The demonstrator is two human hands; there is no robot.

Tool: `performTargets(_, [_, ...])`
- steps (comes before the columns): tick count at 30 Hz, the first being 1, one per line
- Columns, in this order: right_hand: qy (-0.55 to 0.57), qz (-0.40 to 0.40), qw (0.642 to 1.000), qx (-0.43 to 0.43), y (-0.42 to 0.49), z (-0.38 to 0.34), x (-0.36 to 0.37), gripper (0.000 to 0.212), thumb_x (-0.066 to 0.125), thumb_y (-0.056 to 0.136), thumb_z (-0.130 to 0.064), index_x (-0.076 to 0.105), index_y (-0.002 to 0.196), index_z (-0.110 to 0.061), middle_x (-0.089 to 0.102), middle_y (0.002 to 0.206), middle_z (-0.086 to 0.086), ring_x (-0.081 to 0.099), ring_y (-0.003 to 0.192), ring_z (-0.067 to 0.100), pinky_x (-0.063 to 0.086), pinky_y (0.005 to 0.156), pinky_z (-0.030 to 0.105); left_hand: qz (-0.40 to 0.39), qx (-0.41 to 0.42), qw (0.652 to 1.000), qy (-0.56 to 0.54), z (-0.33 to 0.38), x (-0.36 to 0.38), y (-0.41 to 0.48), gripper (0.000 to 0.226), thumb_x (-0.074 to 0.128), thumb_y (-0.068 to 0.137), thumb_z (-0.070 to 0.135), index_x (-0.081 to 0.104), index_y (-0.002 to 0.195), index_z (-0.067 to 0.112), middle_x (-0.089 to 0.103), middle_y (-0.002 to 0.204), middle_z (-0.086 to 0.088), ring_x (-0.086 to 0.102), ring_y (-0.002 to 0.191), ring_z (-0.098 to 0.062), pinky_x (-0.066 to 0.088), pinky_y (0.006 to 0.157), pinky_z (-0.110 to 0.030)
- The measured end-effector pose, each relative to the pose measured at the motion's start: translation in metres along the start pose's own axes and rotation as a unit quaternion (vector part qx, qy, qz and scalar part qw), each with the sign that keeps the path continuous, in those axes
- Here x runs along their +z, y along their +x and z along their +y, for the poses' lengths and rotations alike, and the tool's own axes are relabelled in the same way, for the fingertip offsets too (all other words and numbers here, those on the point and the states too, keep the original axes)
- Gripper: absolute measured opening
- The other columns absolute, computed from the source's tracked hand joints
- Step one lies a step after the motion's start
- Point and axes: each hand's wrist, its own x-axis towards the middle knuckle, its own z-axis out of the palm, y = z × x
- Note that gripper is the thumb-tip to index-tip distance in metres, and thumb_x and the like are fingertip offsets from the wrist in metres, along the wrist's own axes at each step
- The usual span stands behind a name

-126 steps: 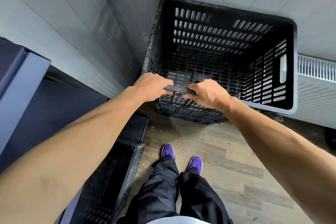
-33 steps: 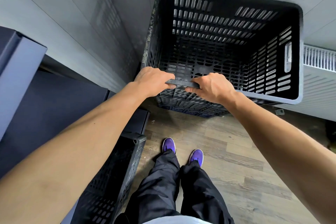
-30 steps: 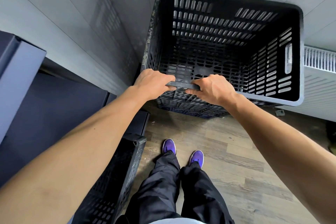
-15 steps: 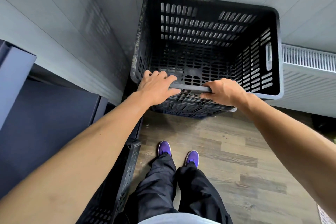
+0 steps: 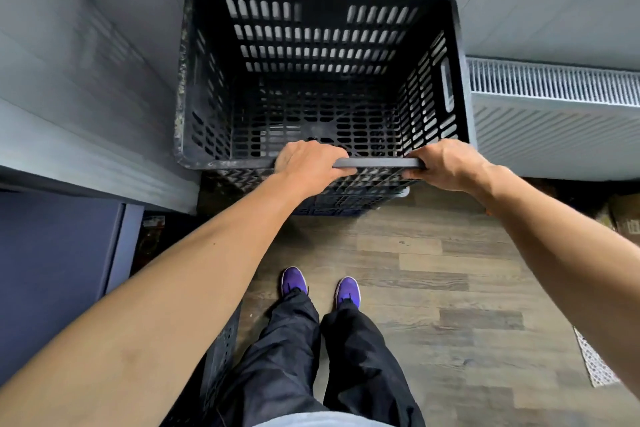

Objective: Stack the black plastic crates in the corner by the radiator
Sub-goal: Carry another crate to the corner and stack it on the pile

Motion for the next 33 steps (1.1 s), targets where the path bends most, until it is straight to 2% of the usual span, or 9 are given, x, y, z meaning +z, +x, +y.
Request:
performTargets(3, [-0.003,0.016,1.000,-0.016,-0.005,0.002,0.000,0.027,0.059,0.093,-0.038,0.065,0.099,-0.012,0.071,0.090,0.013,0.066,0.085,0.033,0.047,0.069,0.036,-0.004,-0.015,1.000,0.013,0.005,-0.003,-0.001,0.036,0.041,0.094,0.061,0.065,0.106,0.037,0.047,0.054,0.012,0.040,0.047,-0.004,0.027,0.047,-0.027])
performTargets(5, [-0.004,0.031,0.999,-0.024,-0.007,0.002,0.001,0.022,0.058,0.094,-0.031,0.064,0.098,-0.010,0.070,0.089,0.014,0.065,0.082,0.034,0.046,0.067,0.036,-0.003,-0.016,1.000,0.013,0.004,-0.003,-0.003,0.035,0.041,0.095,0.060,0.064,0.111,0.039,0.045,0.052,0.013,0.039,0.045,-0.003,0.025,0.045,-0.025])
performTargets(10, [-0.005,0.047,0.998,-0.033,-0.012,-0.001,0.006,0.018,0.056,0.093,-0.025,0.065,0.096,-0.010,0.070,0.088,0.013,0.065,0.079,0.032,0.048,0.067,0.036,-0.002,-0.006,1.000,0.012,0.003,-0.001,-0.008,0.035,0.040,0.095,0.060,0.060,0.119,0.044,0.048,0.055,0.012,0.042,0.048,-0.006,0.034,0.053,-0.027])
performTargets(13, [-0.001,0.059,0.997,-0.039,-0.014,0.000,0.007,0.018,0.056,0.093,-0.025,0.065,0.097,-0.010,0.070,0.087,0.013,0.065,0.078,0.032,0.050,0.067,0.037,0.000,-0.008,1.000,0.011,0.004,-0.002,-0.009,0.036,0.040,0.094,0.061,0.061,0.118,0.045,0.043,0.055,0.013,0.043,0.051,-0.010,0.036,0.056,-0.028])
performTargets(18, [0.007,0.069,0.997,-0.039,-0.014,0.000,0.007,0.018,0.056,0.093,-0.027,0.065,0.097,-0.012,0.070,0.086,0.012,0.065,0.078,0.032,0.050,0.069,0.038,0.012,-0.006,1.000,0.006,0.004,-0.003,-0.008,0.035,0.040,0.094,0.060,0.061,0.118,0.045,0.041,0.052,0.015,0.038,0.046,-0.004,0.034,0.054,-0.027])
performTargets(21, [0.005,0.068,0.997,-0.027,-0.013,0.000,0.005,0.016,0.055,0.093,-0.027,0.064,0.094,-0.013,0.069,0.084,0.011,0.062,0.074,0.031,0.049,0.067,0.037,0.004,-0.005,1.000,-0.006,0.005,-0.006,-0.004,0.032,0.042,0.096,0.058,0.061,0.117,0.045,0.042,0.052,0.016,0.038,0.046,-0.002,0.040,0.055,-0.028])
performTargets(25, [0.013,0.063,0.997,-0.030,-0.016,-0.003,0.005,0.016,0.057,0.094,-0.029,0.066,0.096,-0.016,0.069,0.083,0.009,0.062,0.072,0.029,0.050,0.066,0.036,0.006,-0.009,1.000,-0.002,0.007,-0.004,-0.009,0.033,0.041,0.095,0.060,0.061,0.116,0.045,0.047,0.053,0.012,0.048,0.050,-0.011,0.039,0.053,-0.027])
performTargets(29, [0.017,0.054,0.998,-0.033,-0.014,-0.002,0.005,0.015,0.057,0.094,-0.030,0.064,0.091,-0.017,0.068,0.080,0.008,0.058,0.067,0.027,0.049,0.065,0.036,0.007,-0.012,1.000,-0.002,0.008,-0.005,-0.009,0.030,0.042,0.095,0.058,0.062,0.114,0.045,0.050,0.055,0.011,0.052,0.054,-0.014,0.048,0.057,-0.030])
performTargets(33, [0.005,0.043,0.999,-0.024,-0.009,0.002,0.004,0.016,0.057,0.093,-0.029,0.061,0.085,-0.016,0.066,0.076,0.008,0.051,0.062,0.025,0.049,0.062,0.035,0.036,-0.002,0.999,0.010,0.008,-0.003,-0.004,0.029,0.042,0.096,0.057,0.064,0.110,0.042,0.041,0.050,0.012,0.047,0.052,-0.012,0.039,0.053,-0.027])
